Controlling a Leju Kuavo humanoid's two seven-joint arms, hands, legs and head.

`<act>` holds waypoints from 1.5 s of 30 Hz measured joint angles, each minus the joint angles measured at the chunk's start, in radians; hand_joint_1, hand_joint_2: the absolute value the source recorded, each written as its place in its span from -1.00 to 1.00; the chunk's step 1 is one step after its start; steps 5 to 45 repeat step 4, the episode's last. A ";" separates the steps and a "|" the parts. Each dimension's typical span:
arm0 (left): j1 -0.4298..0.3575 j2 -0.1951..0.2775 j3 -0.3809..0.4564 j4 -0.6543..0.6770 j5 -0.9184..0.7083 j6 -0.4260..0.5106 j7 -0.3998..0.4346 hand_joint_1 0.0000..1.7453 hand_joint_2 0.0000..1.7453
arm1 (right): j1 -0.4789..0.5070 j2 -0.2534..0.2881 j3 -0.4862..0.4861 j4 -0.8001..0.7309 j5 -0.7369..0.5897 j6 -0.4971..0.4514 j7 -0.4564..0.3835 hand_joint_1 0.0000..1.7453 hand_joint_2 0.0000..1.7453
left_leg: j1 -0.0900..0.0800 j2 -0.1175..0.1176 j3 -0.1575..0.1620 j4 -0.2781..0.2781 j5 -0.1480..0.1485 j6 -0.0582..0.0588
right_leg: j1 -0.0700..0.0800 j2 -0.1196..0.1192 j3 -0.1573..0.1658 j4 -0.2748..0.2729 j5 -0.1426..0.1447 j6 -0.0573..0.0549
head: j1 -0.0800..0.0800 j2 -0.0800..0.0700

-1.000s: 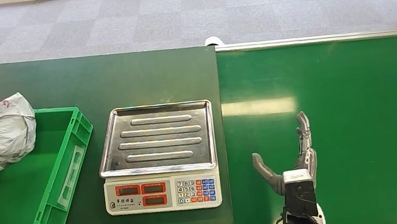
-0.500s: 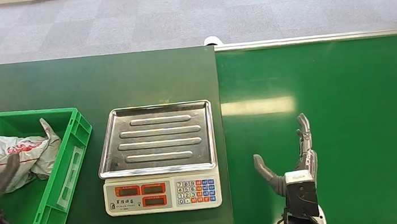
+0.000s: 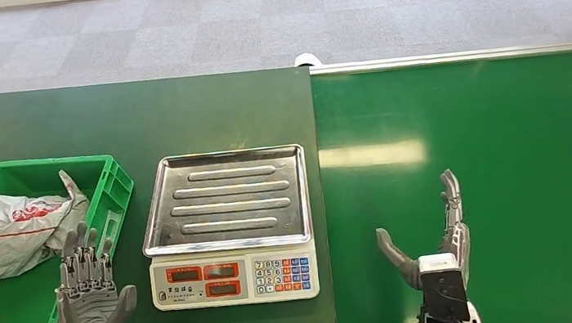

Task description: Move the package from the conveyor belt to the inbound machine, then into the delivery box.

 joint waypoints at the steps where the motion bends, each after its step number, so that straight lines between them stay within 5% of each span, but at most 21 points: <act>1: 0.000 -0.004 -0.008 0.000 0.001 0.000 0.000 -1.00 1.00 | 0.001 -0.001 0.000 -0.001 0.000 -0.001 0.000 -1.00 1.00 | 0.000 0.000 0.000 0.000 0.000 0.000 | 0.000 0.000 0.000 0.000 0.000 0.000 | 0.000 0.000; 45: 0.001 -0.009 -0.021 0.000 0.005 0.000 0.000 -1.00 1.00 | 0.003 -0.002 -0.002 -0.002 0.000 -0.001 -0.003 -1.00 1.00 | 0.000 0.000 0.000 0.000 0.000 0.000 | 0.000 0.000 0.000 0.000 0.000 0.000 | 0.000 0.000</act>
